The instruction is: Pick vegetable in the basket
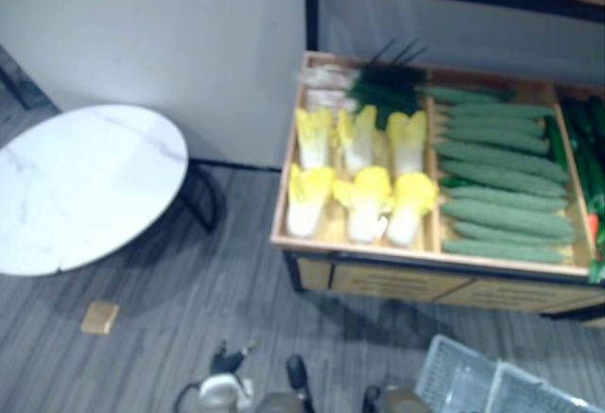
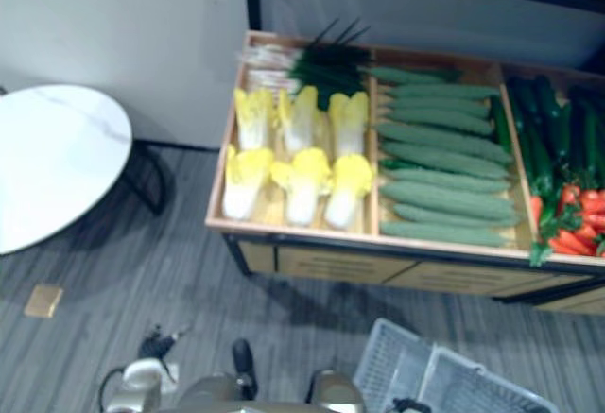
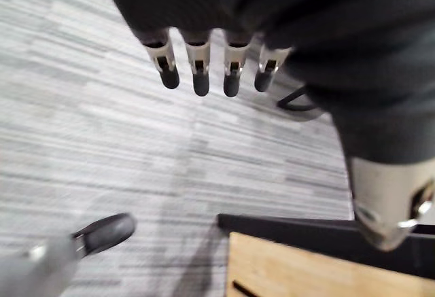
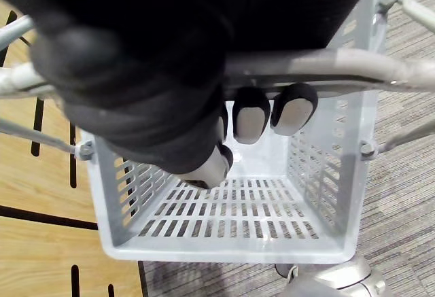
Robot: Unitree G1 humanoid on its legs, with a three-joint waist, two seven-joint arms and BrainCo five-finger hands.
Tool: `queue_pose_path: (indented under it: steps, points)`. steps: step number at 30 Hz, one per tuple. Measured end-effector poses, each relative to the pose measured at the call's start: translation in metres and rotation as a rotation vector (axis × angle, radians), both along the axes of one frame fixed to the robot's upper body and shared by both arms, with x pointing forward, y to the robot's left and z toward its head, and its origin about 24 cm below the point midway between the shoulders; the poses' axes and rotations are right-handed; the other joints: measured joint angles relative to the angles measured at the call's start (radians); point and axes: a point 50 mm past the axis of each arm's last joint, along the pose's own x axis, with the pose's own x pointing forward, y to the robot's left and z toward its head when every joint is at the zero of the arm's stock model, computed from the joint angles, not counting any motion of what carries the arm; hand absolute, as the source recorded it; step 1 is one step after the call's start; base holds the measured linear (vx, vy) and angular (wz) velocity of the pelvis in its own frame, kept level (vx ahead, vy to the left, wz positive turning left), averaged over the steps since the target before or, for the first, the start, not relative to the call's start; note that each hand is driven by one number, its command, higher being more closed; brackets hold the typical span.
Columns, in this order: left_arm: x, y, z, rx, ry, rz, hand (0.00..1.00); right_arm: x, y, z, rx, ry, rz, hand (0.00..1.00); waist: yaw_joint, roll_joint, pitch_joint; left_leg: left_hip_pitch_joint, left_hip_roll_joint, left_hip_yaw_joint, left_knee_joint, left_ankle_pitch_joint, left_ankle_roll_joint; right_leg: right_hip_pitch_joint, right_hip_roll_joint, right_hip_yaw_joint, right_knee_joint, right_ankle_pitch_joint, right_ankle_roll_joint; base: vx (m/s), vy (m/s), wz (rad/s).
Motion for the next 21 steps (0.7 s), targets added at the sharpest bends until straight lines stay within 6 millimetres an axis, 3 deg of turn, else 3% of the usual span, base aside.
queue_pose_path:
  steps: [2, 3, 5, 6, 7, 8, 9, 11, 14, 18, 21]
  points:
    - [0.02, 0.01, 0.024, 0.056, -0.13, 0.002, 0.0, 0.005, 0.002, 0.0, -0.002, -0.007, 0.035, 1.0, 0.002, 0.013, 0.006, -0.001, 0.021, 0.046, 0.0, 0.001, -0.002, -0.015, 0.003, -0.025, -0.001, 0.013, -0.008, -0.09, 0.006, -0.46]
    - [0.03, 0.015, 0.043, 0.098, -0.228, 0.015, 0.0, 0.01, 0.003, 0.001, -0.008, -0.02, 0.057, 1.0, 0.005, 0.013, 0.005, -0.001, 0.035, 0.096, 0.0, 0.008, 0.005, -0.029, -0.02, -0.094, 0.022, -0.012, -0.046, -0.1, -0.017, -0.75]
    - [0.039, 0.021, 0.066, 0.136, -0.356, 0.056, 0.0, 0.017, -0.002, 0.004, -0.04, -0.028, 0.118, 1.0, 0.007, 0.029, 0.0, -0.009, 0.07, 0.149, 0.0, 0.012, 0.005, -0.048, -0.049, -0.205, 0.057, -0.019, -0.053, -0.11, -0.047, -0.89]
    - [0.043, 0.025, 0.086, 0.175, -0.45, 0.074, 0.0, 0.021, -0.008, 0.006, -0.064, -0.033, 0.149, 1.0, 0.012, 0.049, -0.008, -0.012, 0.103, 0.188, 0.001, 0.016, -0.008, -0.056, -0.068, -0.278, 0.063, -0.018, -0.048, -0.06, -0.076, -1.02]
    - [0.046, 0.027, 0.1, 0.217, -0.507, 0.073, 0.0, 0.021, -0.012, 0.007, -0.075, -0.034, 0.153, 1.0, 0.015, 0.05, -0.014, -0.014, 0.117, 0.21, 0.001, 0.017, -0.024, -0.052, -0.08, -0.303, 0.046, -0.008, -0.032, 0.0, -0.159, -1.09]
    - [0.05, 0.032, 0.119, 0.278, -0.587, 0.088, 0.0, 0.019, -0.012, 0.007, -0.081, -0.027, 0.163, 1.0, 0.022, 0.027, -0.029, -0.014, 0.115, 0.243, 0.001, 0.024, -0.041, -0.035, -0.099, -0.297, -0.026, 0.03, -0.006, 0.01, -0.124, -0.86]
    - [0.052, 0.033, 0.125, 0.298, -0.613, 0.092, 0.0, 0.019, -0.014, 0.007, -0.083, -0.025, 0.164, 1.0, 0.027, 0.026, -0.029, -0.01, 0.122, 0.254, 0.001, 0.031, -0.051, -0.035, -0.097, -0.297, -0.052, 0.073, 0.035, 0.01, -0.183, -0.86]
    - [0.058, 0.028, 0.138, 0.345, -0.67, 0.095, 0.0, 0.015, -0.022, 0.008, -0.103, -0.008, 0.166, 1.0, 0.017, 0.066, -0.047, 0.007, 0.167, 0.271, 0.007, 0.06, -0.079, -0.016, -0.028, -0.263, -0.109, 0.103, 0.004, 0.04, -0.194, -0.7]
    - [0.073, 0.014, 0.162, 0.375, -0.781, 0.053, 0.0, 0.003, -0.033, 0.009, -0.128, 0.025, 0.176, 1.0, 0.001, 0.09, -0.063, 0.025, 0.197, 0.298, 0.007, 0.069, -0.089, -0.02, 0.006, -0.232, -0.115, 0.102, -0.001, 0.06, -0.133, -0.39]
    - [0.095, -0.009, 0.183, 0.395, -0.871, -0.036, 0.0, 0.001, -0.039, 0.01, -0.137, 0.035, 0.196, 1.0, -0.006, 0.098, -0.067, 0.039, 0.197, 0.306, 0.007, 0.071, -0.091, -0.022, 0.009, -0.196, -0.119, 0.102, -0.002, 0.06, -0.015, -0.25]
    - [0.099, -0.016, 0.184, 0.415, -0.87, -0.077, 0.0, 0.008, -0.038, 0.011, -0.142, 0.026, 0.223, 1.0, -0.024, 0.1, -0.066, 0.041, 0.19, 0.321, 0.007, 0.071, -0.091, -0.027, 0.003, -0.184, -0.121, 0.102, -0.002, 0.02, 0.038, -0.11]
